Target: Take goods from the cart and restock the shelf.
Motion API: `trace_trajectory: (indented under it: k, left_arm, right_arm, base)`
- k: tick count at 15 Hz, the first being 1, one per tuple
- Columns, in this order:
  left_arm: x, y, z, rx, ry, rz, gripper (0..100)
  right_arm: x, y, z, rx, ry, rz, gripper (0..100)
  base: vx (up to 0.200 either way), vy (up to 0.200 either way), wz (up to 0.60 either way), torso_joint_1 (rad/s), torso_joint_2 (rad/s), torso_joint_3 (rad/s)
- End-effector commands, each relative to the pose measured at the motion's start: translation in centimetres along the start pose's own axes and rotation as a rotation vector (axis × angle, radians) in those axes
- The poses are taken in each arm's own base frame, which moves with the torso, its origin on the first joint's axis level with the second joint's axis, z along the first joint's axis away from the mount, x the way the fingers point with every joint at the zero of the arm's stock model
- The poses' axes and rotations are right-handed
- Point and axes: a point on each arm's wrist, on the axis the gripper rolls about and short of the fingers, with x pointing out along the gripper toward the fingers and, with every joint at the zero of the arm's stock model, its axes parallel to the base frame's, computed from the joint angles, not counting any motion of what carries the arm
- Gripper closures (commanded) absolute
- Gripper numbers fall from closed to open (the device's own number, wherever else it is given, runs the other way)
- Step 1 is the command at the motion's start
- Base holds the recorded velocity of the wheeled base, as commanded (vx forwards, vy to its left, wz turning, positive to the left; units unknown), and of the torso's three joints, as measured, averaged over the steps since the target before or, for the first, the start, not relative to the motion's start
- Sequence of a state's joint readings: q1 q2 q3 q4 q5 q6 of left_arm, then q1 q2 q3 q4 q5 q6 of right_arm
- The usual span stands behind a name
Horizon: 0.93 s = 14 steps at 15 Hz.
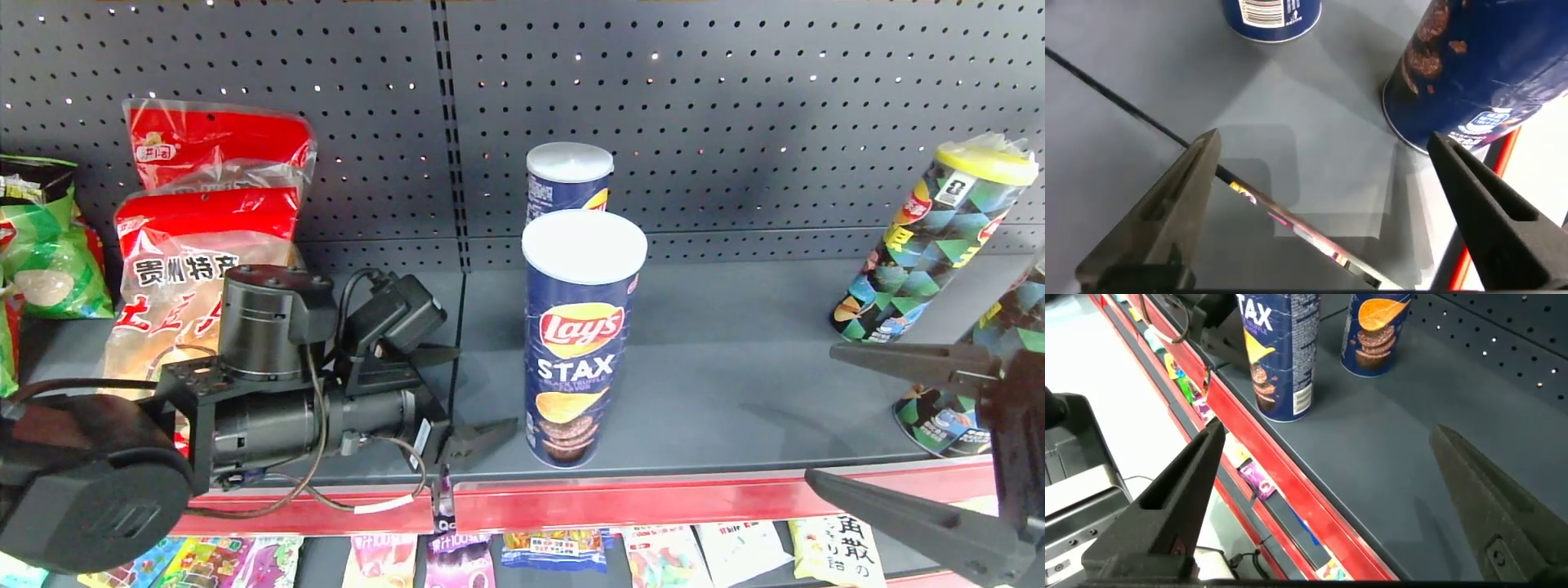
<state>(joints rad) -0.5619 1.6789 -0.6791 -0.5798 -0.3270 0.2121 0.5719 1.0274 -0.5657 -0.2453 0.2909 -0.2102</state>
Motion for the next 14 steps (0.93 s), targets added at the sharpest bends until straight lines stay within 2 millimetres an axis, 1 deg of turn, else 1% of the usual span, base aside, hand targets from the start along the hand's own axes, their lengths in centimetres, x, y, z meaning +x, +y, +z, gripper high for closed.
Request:
trace_trajectory:
  k: [1, 2, 3, 4, 5, 6, 7, 8, 9, 10, 11, 12, 13, 14]
  left_arm:
    - [-3.9, -1.2, -0.8, -0.007, -0.008, 0.06, 0]
    - [-6.3, -1.7, -1.9, -0.016, -0.006, 0.113, 0]
    - [-8.6, -2.3, -2.7, -0.024, -0.018, 0.165, 0]
    - [-10.0, -2.7, -3.3, -0.035, -0.027, 0.197, 0]
    - [-13.8, -4.2, -5.4, -0.083, -0.057, 0.312, 0]
    - [-15.8, -4.9, -6.3, -0.112, -0.08, 0.406, 0]
    - [-17.8, -5.5, -7.1, -0.157, -0.105, 0.521, 0]
    - [-19.6, -6.1, -7.6, -0.208, -0.119, 0.618, 0]
    - [-20.9, -6.7, -7.9, -0.231, -0.129, 0.674, 0]
    - [-22.8, -7.9, -8.7, -0.252, -0.113, 0.741, 0]
    - [-23.9, -8.8, -9.5, -0.268, -0.094, 0.773, 0]
    - [-25.2, -10.3, -11.0, -0.302, -0.05, 0.837, 0]
    - [-25.6, -11.0, -11.7, -0.325, -0.029, 0.865, 0]
    - [-25.9, -12.4, -13.3, -0.367, 0.003, 0.932, 0]
  right_arm:
    - [-0.2, 0.3, -1.0, 0.005, 0.021, 0.007, 0]
    - [-0.9, 0.7, -1.7, 0.001, 0.019, 0.008, 0]
    - [-2.1, 1.2, -2.4, -0.004, 0.002, 0.003, 0]
    - [-3.1, 1.6, -2.9, -0.01, -0.017, 0.0, 0]
    - [-6.0, 2.9, -5.1, -0.033, -0.068, -0.019, 0]
    - [-7.7, 3.7, -6.7, -0.041, -0.11, -0.042, 0]
    - [-9.5, 4.5, -8.2, -0.046, -0.167, -0.124, 0]
    - [-10.9, 5.0, -9.4, -0.035, -0.182, -0.251, 0]
    - [-12.0, 5.4, -10.1, -0.013, -0.172, -0.357, 0]
    - [-13.2, 5.9, -10.4, 0.036, -0.151, -0.49, 0]
    - [-13.9, 6.1, -10.6, 0.084, -0.127, -0.58, 0]
    - [-14.3, 6.5, -10.7, 0.157, -0.086, -0.712, 0]
    - [-14.3, 6.6, -10.9, 0.183, -0.062, -0.769, 0]
    - [-13.9, 6.9, -11.1, 0.227, -0.013, -0.873, 0]
  base:
    - [0.0, 0.0, 0.0, 0.0, 0.0, 0.0]
    - [0.0, 0.0, 0.0, 0.0, 0.0, 0.0]
    - [0.0, 0.0, 0.0, 0.0, 0.0, 0.0]
    - [0.0, 0.0, 0.0, 0.0, 0.0, 0.0]
    - [0.0, 0.0, 0.0, 0.0, 0.0, 0.0]
    - [0.0, 0.0, 0.0, 0.0, 0.0, 0.0]
    - [0.0, 0.0, 0.0, 0.0, 0.0, 0.0]
    - [0.0, 0.0, 0.0, 0.0, 0.0, 0.0]
    - [0.0, 0.0, 0.0, 0.0, 0.0, 0.0]
    - [0.0, 0.0, 0.0, 0.0, 0.0, 0.0]
    - [0.0, 0.0, 0.0, 0.0, 0.0, 0.0]
    - [0.0, 0.0, 0.0, 0.0, 0.0, 0.0]
    - [0.0, 0.0, 0.0, 0.0, 0.0, 0.0]
    - [0.0, 0.0, 0.0, 0.0, 0.0, 0.0]
